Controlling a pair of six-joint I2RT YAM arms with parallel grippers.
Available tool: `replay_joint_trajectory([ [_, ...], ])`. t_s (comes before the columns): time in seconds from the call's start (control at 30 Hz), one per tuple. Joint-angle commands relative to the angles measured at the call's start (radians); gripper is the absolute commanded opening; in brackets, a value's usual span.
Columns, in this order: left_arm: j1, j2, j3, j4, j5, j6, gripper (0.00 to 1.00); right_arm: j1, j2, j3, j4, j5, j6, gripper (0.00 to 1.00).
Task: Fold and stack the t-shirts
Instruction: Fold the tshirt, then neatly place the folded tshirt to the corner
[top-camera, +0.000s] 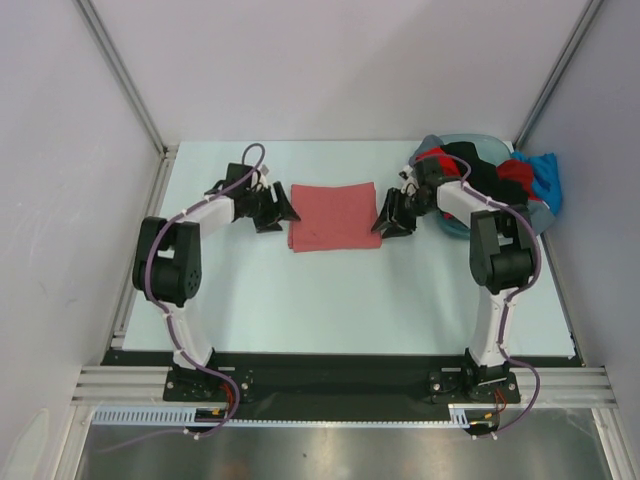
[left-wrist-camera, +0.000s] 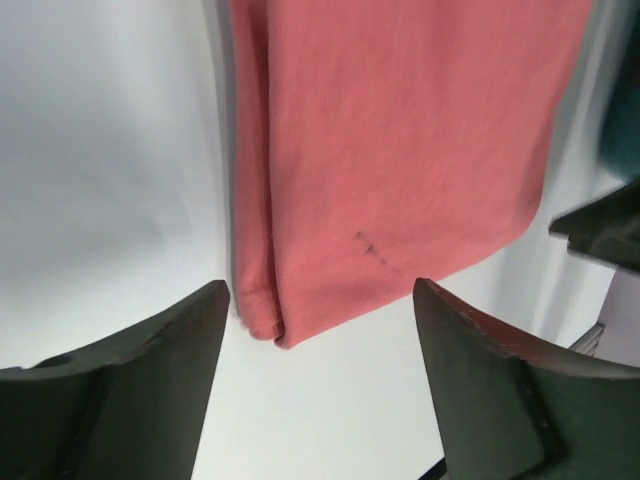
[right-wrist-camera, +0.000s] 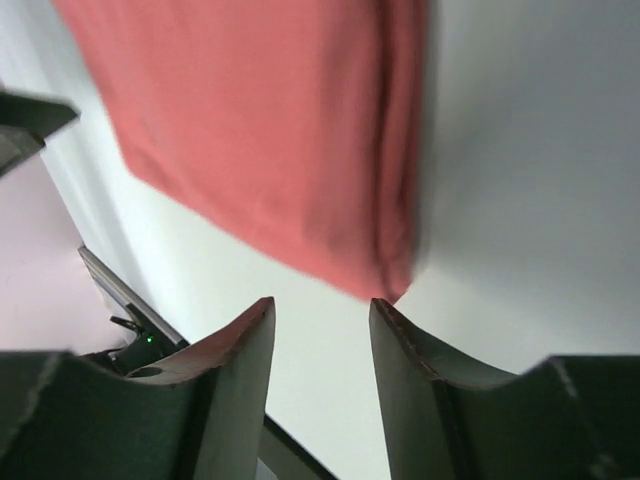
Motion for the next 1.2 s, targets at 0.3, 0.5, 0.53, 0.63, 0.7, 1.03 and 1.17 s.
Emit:
replay_joint_trajectory([
  [0.3,0.011,0.345,0.497,-0.050,-0.005,0.181,0.90,0.024,-0.483,-0.169,-0.138,0.006,-0.041,0.56],
  [0.5,-0.001,0.436,0.577,-0.053,-0.023,0.171,0.85,-0.013,-0.578,-0.332,-0.122,0.005,-0.039,0.56],
  [0.53,-0.004,0.437,0.562,-0.052,-0.023,0.172,0.84,-0.016,-0.587,-0.341,-0.119,0.005,-0.039,0.56],
  [0.63,-0.010,0.437,0.523,-0.032,0.038,0.160,0.79,-0.028,-0.583,-0.366,-0.103,-0.006,-0.038,0.56],
  [0.7,-0.018,0.444,0.502,0.006,0.109,0.128,0.69,-0.033,-0.572,-0.364,-0.090,-0.012,-0.039,0.56],
  [1.03,0.029,0.453,0.517,-0.021,0.081,0.106,0.00,-0.034,-0.476,-0.306,-0.079,-0.043,-0.047,0.55],
  [1.17,0.082,0.421,0.538,-0.070,0.037,0.138,0.00,-0.034,-0.466,-0.312,-0.084,-0.042,-0.029,0.55],
])
